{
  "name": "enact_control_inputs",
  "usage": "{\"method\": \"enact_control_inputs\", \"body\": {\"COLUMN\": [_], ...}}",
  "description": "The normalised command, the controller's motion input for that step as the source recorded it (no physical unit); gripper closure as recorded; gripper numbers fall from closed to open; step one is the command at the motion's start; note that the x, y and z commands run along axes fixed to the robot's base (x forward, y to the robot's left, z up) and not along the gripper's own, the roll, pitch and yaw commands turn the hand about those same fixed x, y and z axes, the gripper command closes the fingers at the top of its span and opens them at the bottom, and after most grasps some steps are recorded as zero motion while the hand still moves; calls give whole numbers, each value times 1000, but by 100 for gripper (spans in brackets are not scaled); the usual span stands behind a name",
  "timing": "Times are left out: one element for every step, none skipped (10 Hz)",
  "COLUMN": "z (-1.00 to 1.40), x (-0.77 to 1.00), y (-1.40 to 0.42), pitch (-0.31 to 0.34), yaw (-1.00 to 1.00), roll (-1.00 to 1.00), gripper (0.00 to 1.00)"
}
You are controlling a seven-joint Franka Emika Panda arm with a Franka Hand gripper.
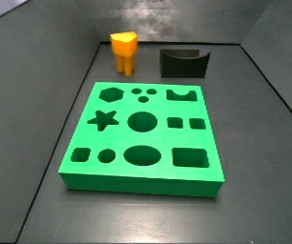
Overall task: Pick up the 3 prong object. Move up. Move to above the board. Insert the 3 prong object.
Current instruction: Pick up the 3 prong object.
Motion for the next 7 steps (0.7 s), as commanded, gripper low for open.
{"method": "enact_control_inputs", "body": {"z": [-3,-29,-277,-277,-337,-354,-366], "x": [-363,-54,-20,-163,-60,-11,-49], "y": [-177,-143,-517,-394,-280,-217,-14], "pitch": [-127,-40,-147,-237,-274,-257,-259], "yaw": [-249,83,426,646,777,797,846], "roll": [130,0,24,196,169,181,159], "gripper": [0,0,0,0,0,0,0]}}
